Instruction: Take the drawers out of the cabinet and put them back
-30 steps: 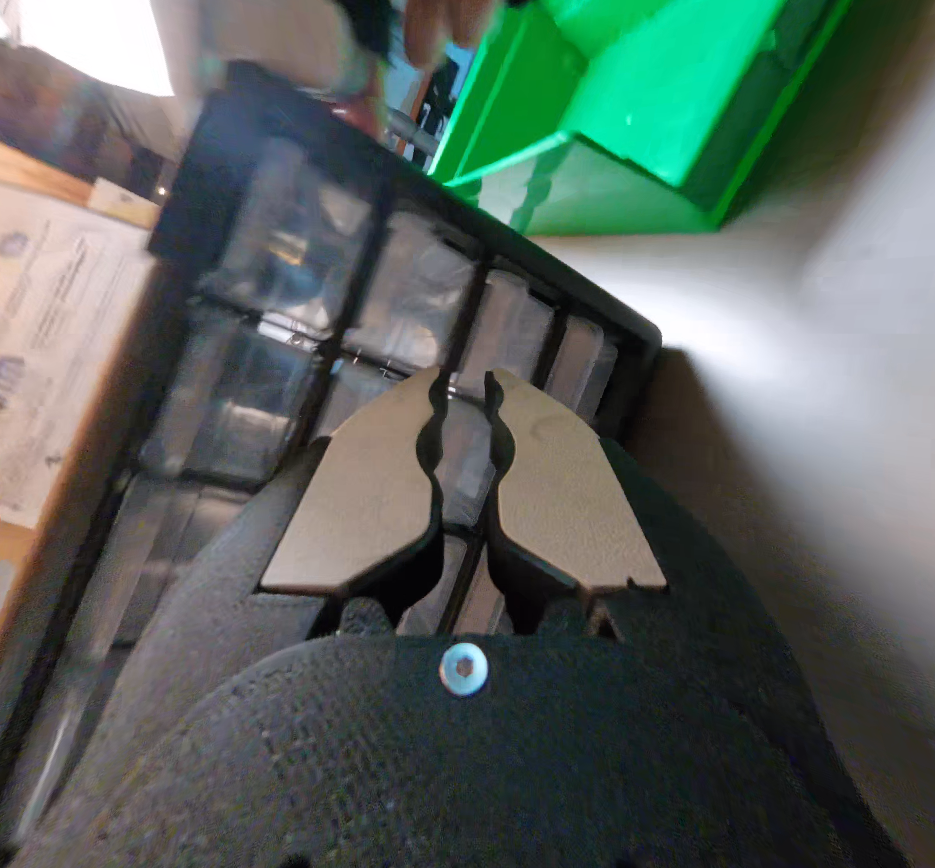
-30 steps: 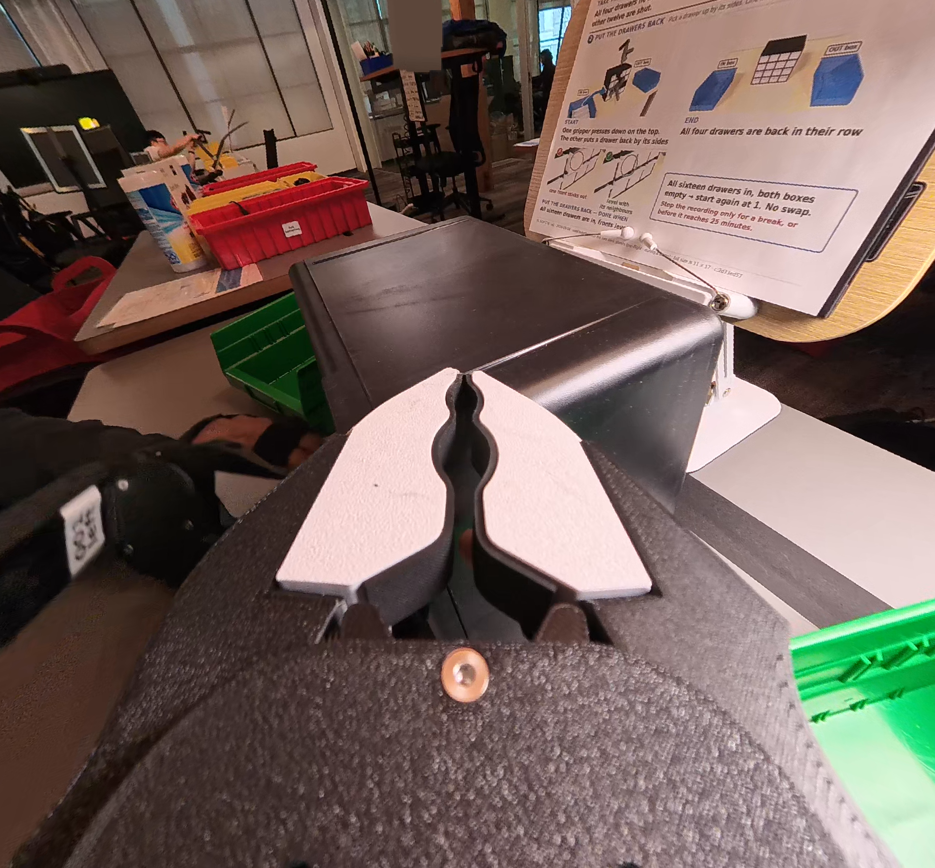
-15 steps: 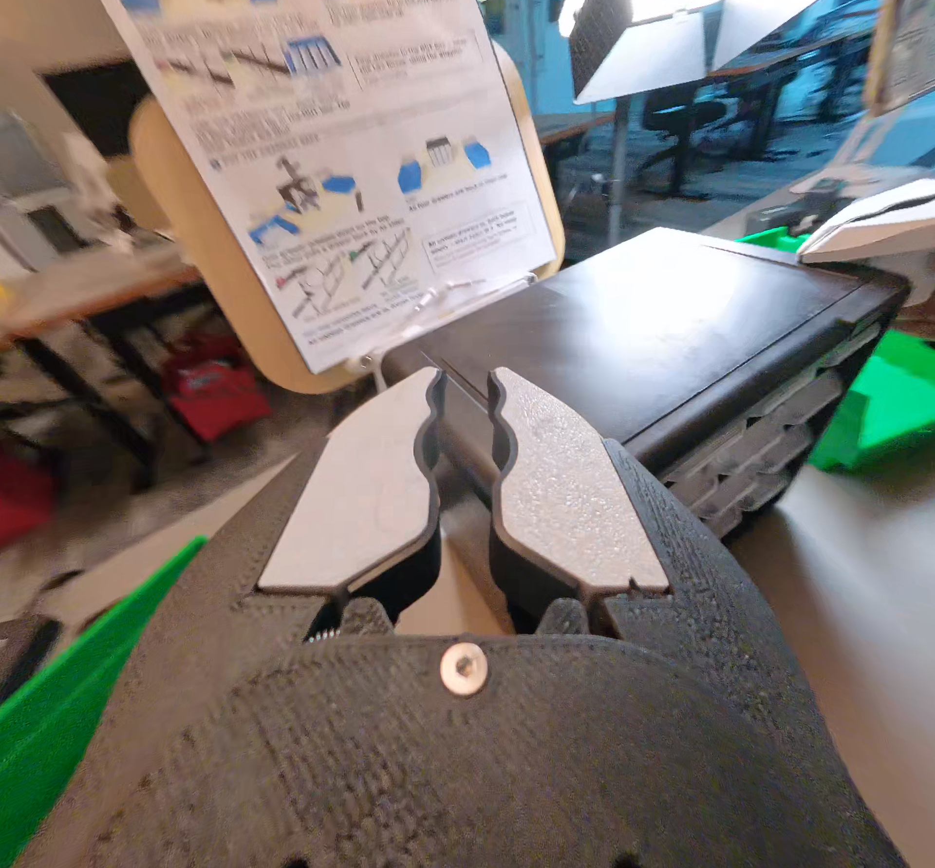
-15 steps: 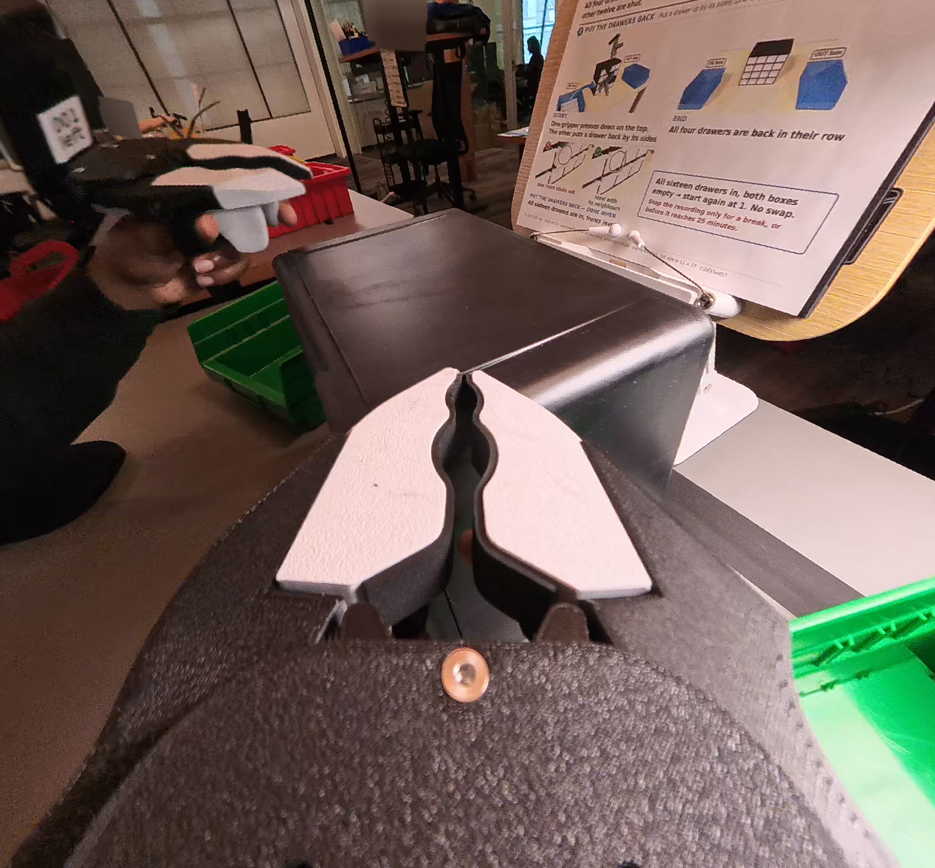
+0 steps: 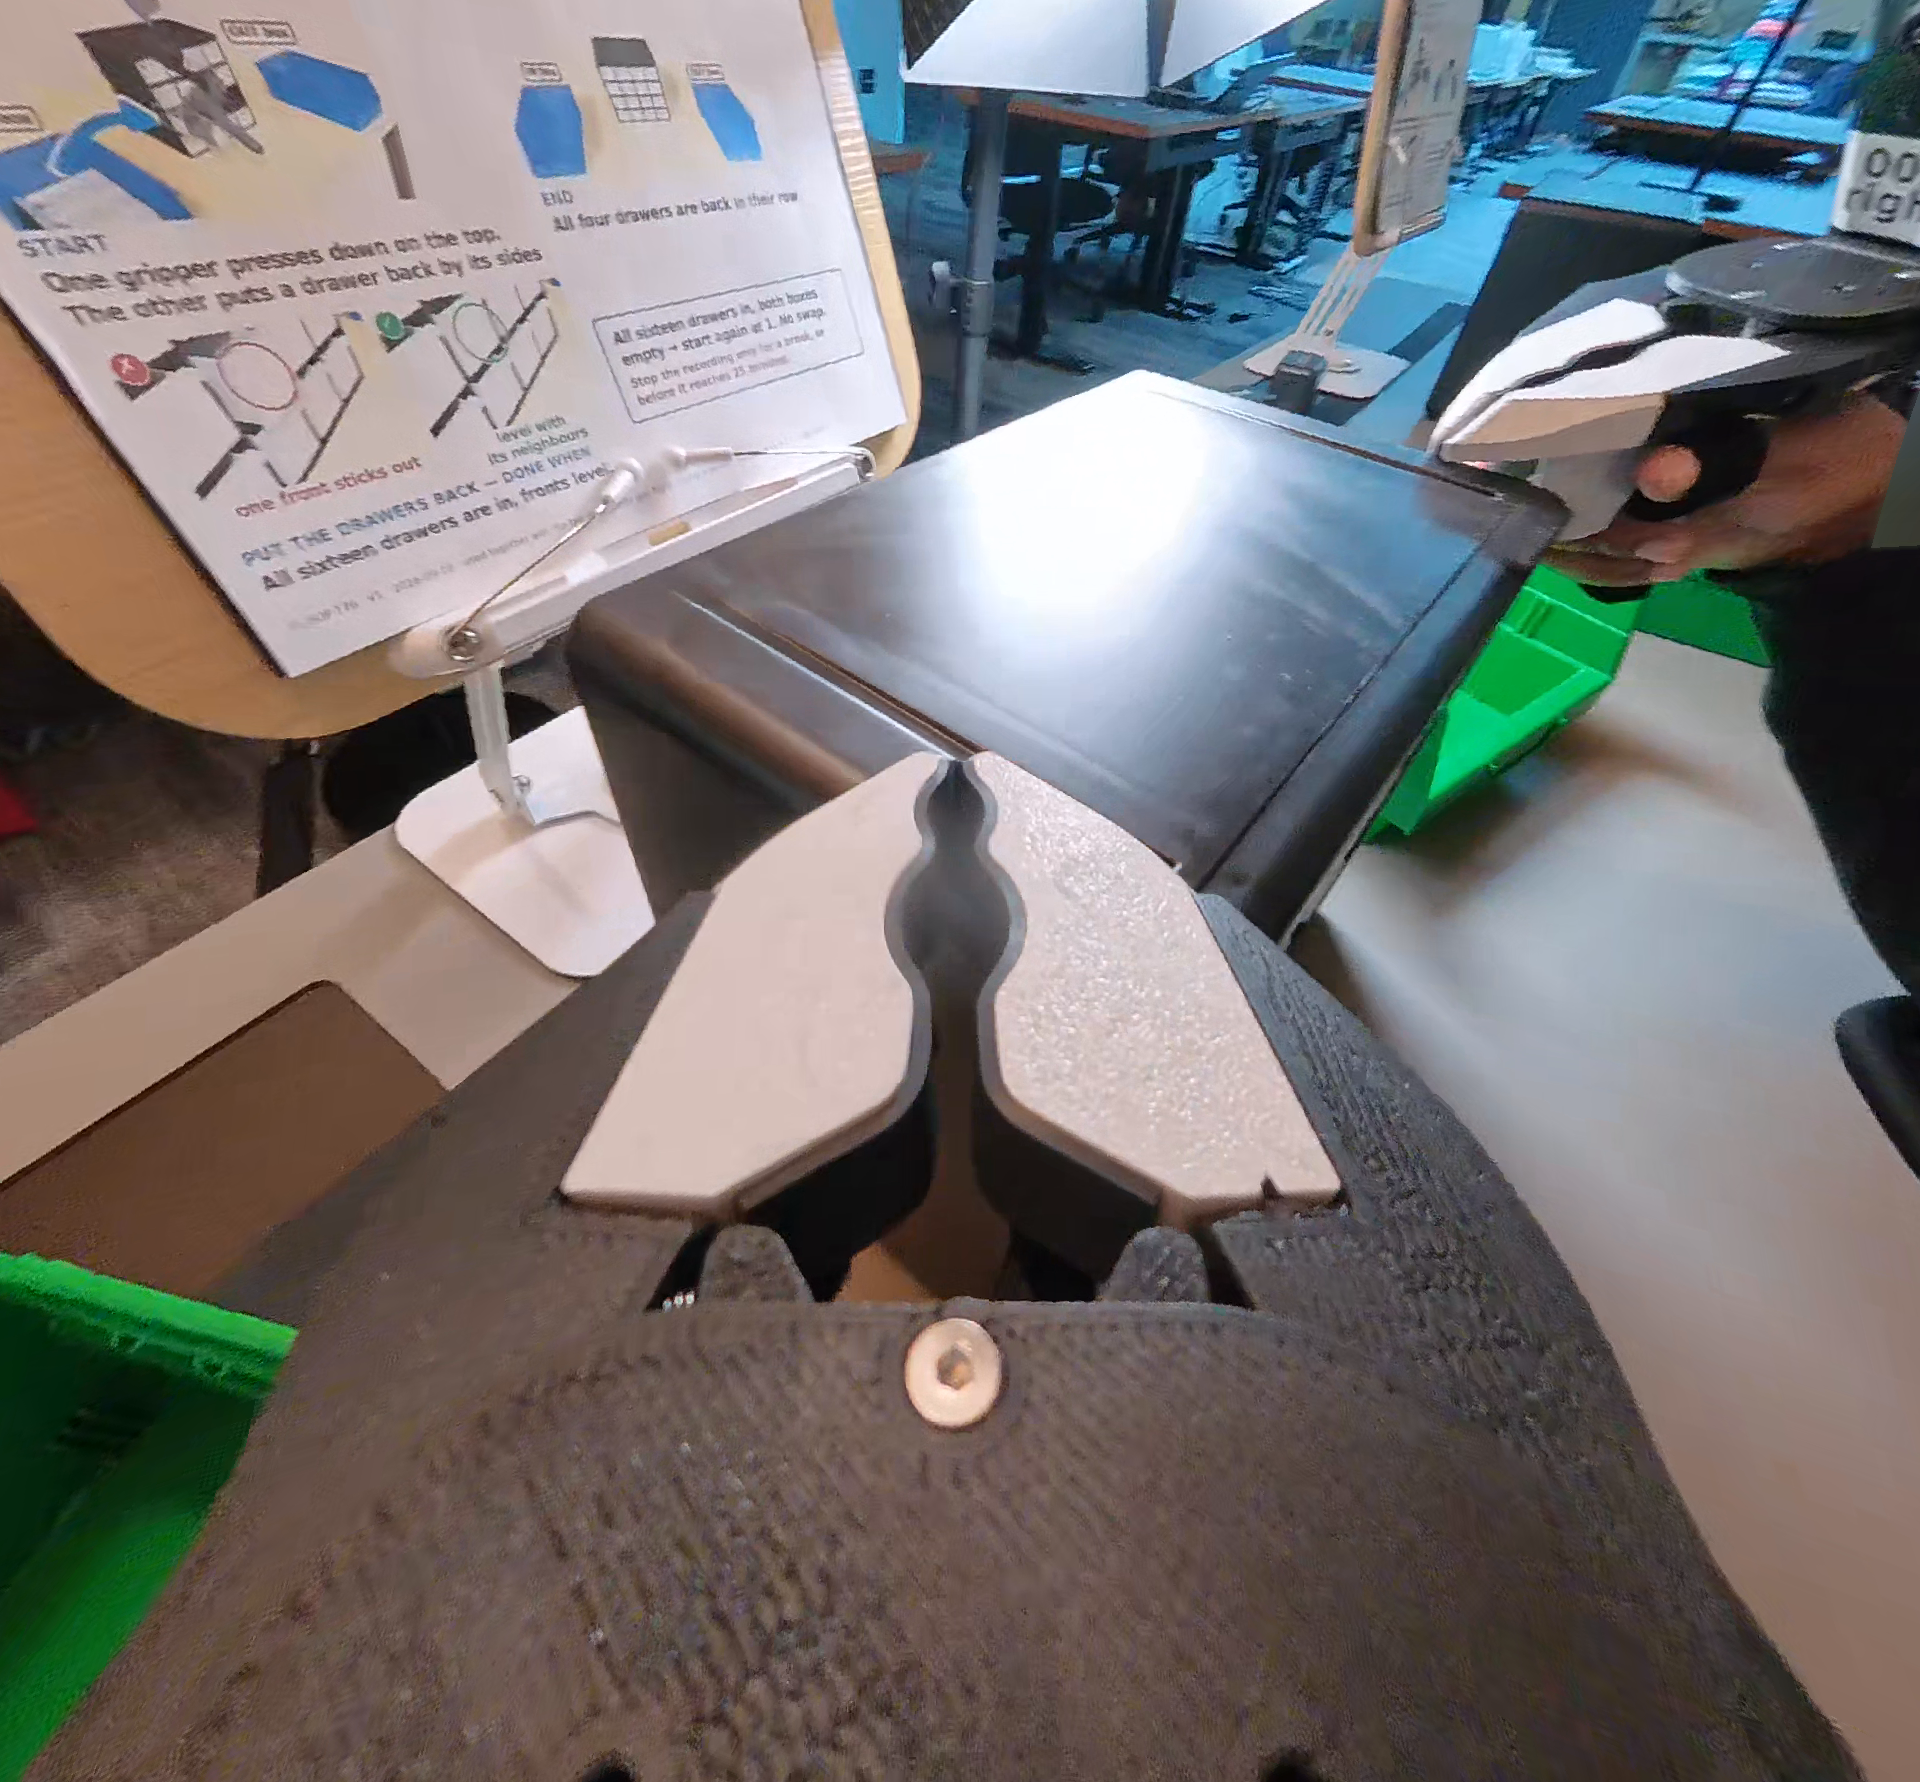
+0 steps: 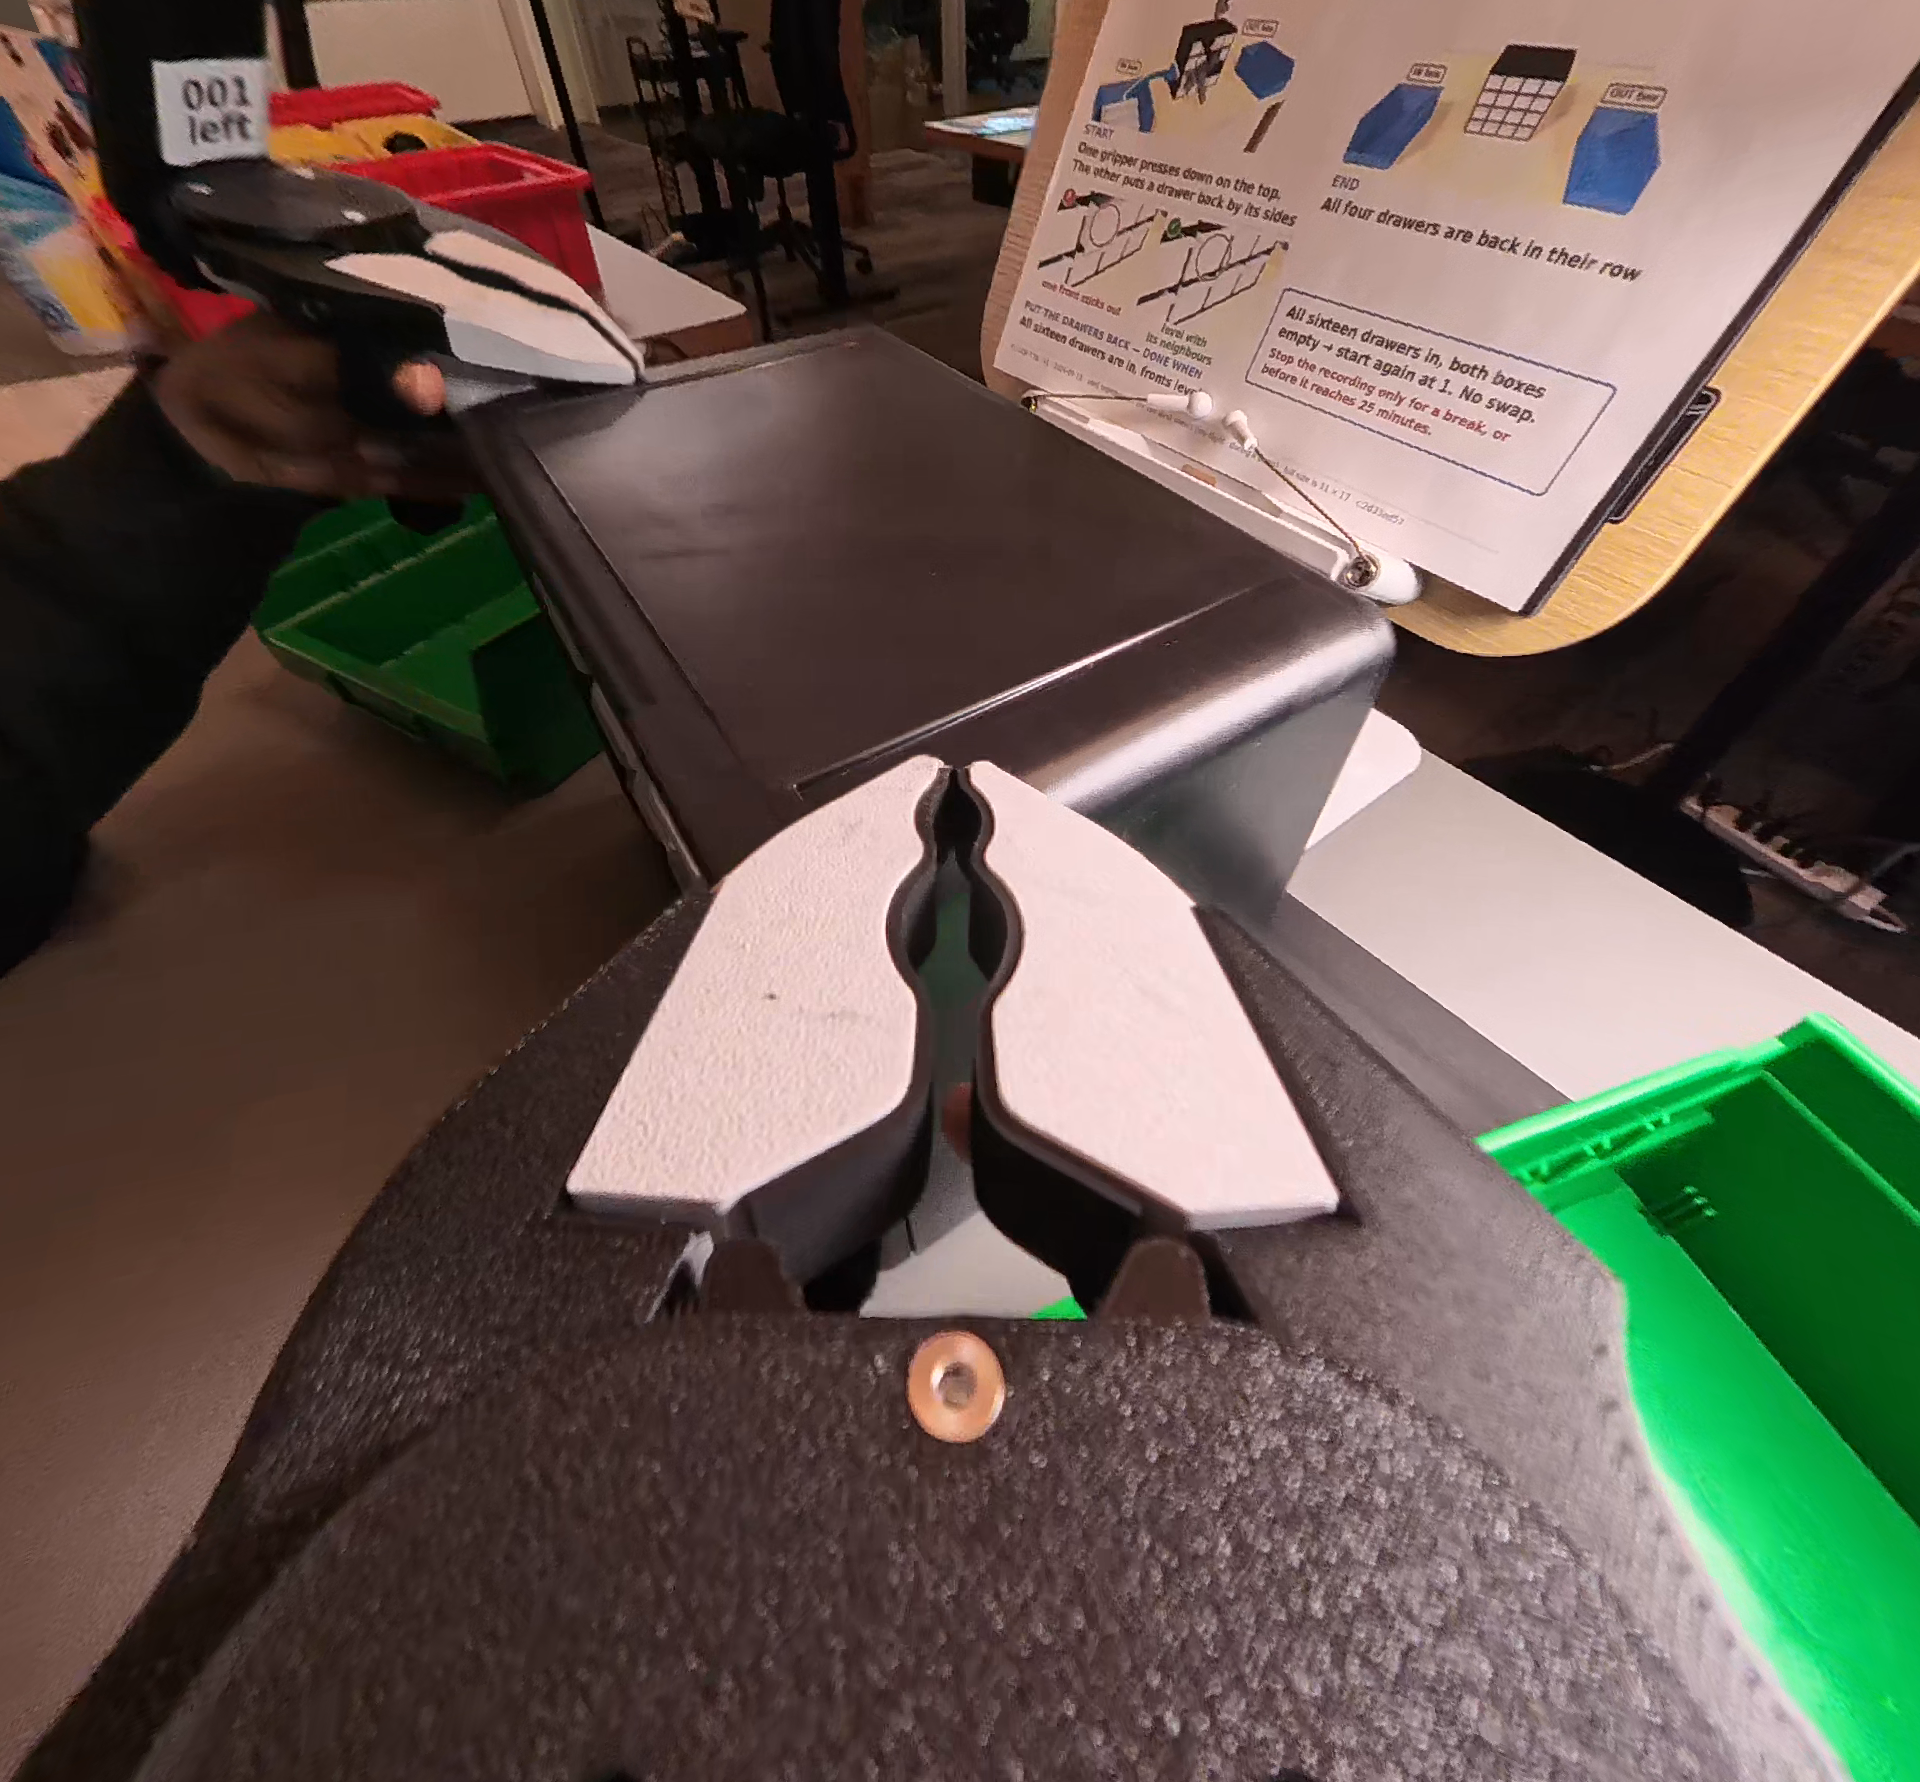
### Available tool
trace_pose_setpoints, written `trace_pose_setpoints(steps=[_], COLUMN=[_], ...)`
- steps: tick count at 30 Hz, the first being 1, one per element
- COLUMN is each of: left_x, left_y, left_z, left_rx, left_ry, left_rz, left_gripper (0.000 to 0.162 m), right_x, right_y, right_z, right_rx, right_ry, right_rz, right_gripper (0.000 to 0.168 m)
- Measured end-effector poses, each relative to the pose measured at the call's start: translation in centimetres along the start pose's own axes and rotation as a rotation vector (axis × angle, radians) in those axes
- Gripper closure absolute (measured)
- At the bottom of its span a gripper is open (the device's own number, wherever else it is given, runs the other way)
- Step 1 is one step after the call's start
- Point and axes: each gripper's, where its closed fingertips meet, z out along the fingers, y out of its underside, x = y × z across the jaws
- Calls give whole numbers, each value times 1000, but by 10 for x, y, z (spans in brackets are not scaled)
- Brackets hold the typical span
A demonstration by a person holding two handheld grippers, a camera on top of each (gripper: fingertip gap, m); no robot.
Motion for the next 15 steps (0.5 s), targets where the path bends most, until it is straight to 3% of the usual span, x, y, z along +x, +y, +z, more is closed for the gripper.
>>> trace_pose_setpoints(steps=[1,5,10,12,15], left_x=[3,18,31,33,33], left_y=[0,2,4,4,4], left_z=[-1,-4,-4,-4,-5], left_rx=[1,-6,-22,-28,-25], left_ry=[24,79,105,94,88], left_rz=[0,32,85,109,115], left_gripper=[161,161,161,161,161], right_x=[0,-2,-71,-107,-158], right_y=[0,-7,-42,-36,0], right_z=[-1,-4,2,15,50], right_rx=[-15,-63,-7,-70,-207], right_ry=[15,122,75,36,-97], right_rz=[-14,-127,-330,-453,-577], right_gripper=[168,168,167,165,161])
